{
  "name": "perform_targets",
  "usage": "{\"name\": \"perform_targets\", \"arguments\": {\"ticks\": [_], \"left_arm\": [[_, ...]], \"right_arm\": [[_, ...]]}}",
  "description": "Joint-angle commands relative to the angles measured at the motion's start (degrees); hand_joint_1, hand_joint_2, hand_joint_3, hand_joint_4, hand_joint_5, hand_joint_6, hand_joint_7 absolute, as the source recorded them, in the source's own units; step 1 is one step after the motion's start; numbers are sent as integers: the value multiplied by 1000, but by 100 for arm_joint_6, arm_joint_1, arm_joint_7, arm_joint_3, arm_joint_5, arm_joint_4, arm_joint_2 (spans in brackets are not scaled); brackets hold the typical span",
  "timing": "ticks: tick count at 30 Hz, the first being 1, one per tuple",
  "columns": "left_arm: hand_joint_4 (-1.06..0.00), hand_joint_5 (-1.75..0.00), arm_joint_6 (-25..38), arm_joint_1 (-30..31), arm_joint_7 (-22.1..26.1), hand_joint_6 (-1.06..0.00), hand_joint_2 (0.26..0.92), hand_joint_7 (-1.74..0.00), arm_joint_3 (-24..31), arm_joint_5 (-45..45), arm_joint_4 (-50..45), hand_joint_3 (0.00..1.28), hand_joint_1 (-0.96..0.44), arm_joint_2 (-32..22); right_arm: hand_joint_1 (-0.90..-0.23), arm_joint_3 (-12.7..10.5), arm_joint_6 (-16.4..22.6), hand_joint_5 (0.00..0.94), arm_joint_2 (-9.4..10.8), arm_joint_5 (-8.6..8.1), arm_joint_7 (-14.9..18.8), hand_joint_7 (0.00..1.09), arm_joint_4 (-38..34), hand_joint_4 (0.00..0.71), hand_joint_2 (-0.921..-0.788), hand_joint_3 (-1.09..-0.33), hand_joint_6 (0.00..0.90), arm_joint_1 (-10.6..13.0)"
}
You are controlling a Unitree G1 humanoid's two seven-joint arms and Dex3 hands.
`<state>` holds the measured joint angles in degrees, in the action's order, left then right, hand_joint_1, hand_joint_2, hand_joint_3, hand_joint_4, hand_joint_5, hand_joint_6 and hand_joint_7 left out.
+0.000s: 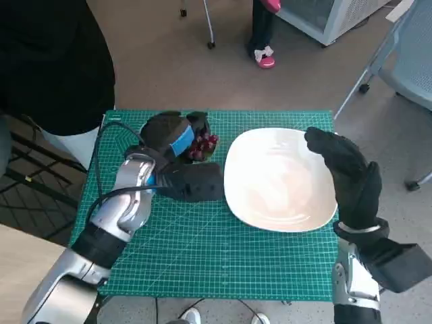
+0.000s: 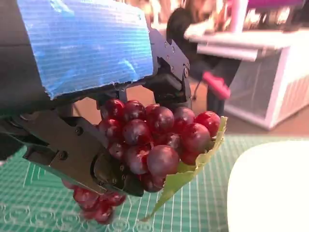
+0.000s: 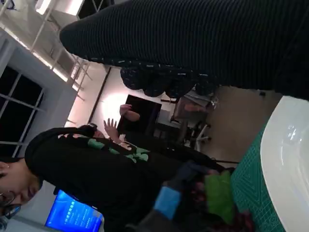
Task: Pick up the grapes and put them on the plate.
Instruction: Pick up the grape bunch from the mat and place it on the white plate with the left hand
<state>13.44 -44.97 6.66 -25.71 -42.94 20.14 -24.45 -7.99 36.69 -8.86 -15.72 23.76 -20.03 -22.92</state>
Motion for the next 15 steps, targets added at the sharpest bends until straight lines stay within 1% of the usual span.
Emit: {"name": "perform_targets", "arguments": {"ticks": [1, 8, 11, 15], "left_arm": [[-666, -1238, 13, 110, 34, -673, 920, -1068, 128, -105, -383, 61, 3, -87], [-670, -1219, 78, 138, 135, -670, 920, -1084, 153, -179, -686, 60, 3, -17], [-651, -1288, 77, 106, 220, -679, 920, -1024, 157, -169, -772, 69, 3, 53], [-596, -1409, 17, 5, 304, -703, 920, -933, 133, -123, -787, 92, 5, 194]], "right_arm": [[-608, 17, -37, 0, 7, 33, 5, 415, -42, 406, -921, -869, 45, 87], [-608, 17, -48, 0, 7, 26, 2, 416, -5, 406, -921, -870, 45, 107], [-608, 13, -49, 0, 3, 14, 8, 417, 0, 406, -921, -870, 44, 117], [-608, 8, -61, 0, 0, 3, 5, 417, 38, 406, -921, -869, 44, 143]]}}
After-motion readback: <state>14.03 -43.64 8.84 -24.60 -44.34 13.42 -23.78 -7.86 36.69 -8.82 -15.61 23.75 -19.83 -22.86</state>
